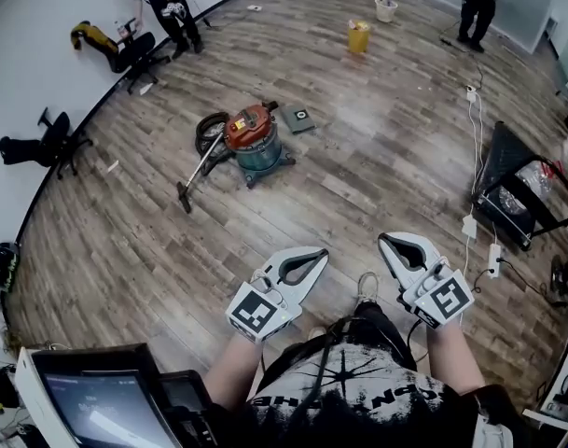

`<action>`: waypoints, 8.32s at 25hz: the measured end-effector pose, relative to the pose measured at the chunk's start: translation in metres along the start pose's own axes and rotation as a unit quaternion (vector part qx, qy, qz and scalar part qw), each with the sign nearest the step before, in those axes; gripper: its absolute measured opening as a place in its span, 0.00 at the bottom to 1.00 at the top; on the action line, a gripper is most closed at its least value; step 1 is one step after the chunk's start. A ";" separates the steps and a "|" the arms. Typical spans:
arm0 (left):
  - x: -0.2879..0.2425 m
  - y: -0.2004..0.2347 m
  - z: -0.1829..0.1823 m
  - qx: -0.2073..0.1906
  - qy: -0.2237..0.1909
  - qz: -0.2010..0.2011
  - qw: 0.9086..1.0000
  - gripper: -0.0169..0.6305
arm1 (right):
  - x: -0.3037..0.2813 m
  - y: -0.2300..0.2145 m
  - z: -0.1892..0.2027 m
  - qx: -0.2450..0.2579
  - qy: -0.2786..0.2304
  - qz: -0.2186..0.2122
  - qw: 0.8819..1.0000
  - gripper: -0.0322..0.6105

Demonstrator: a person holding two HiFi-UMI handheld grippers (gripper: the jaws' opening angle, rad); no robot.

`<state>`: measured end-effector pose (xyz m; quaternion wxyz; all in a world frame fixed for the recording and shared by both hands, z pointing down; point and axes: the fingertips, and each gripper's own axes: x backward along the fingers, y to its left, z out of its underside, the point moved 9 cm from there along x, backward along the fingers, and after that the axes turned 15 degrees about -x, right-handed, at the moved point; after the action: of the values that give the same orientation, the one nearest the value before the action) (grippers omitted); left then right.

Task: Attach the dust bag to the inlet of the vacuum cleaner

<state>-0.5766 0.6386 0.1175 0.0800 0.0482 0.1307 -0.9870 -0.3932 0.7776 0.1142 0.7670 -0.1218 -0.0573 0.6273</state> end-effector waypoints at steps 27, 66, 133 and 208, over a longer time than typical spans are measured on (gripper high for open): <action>-0.281 0.078 -0.041 -0.014 0.003 0.016 1.000 0.02 | 0.027 -0.269 -0.071 -0.011 -0.042 -0.039 0.998 0.06; -0.345 0.416 0.080 -0.003 -0.062 0.038 0.997 0.02 | -0.284 -0.423 -0.130 0.024 -0.002 -0.004 1.000 0.06; -0.631 0.974 0.249 0.050 0.102 -0.239 0.964 0.02 | -0.837 -0.957 -0.251 -0.005 0.070 -0.327 0.943 0.06; -0.583 0.840 0.786 0.184 0.245 -0.628 0.715 0.02 | -1.126 -1.063 0.635 0.631 0.413 -0.582 0.305 0.42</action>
<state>0.0810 -0.2864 0.7302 -0.6040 0.2092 -0.0384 -0.7681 0.2302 -0.4433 1.0742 0.6996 0.2212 0.6238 -0.2692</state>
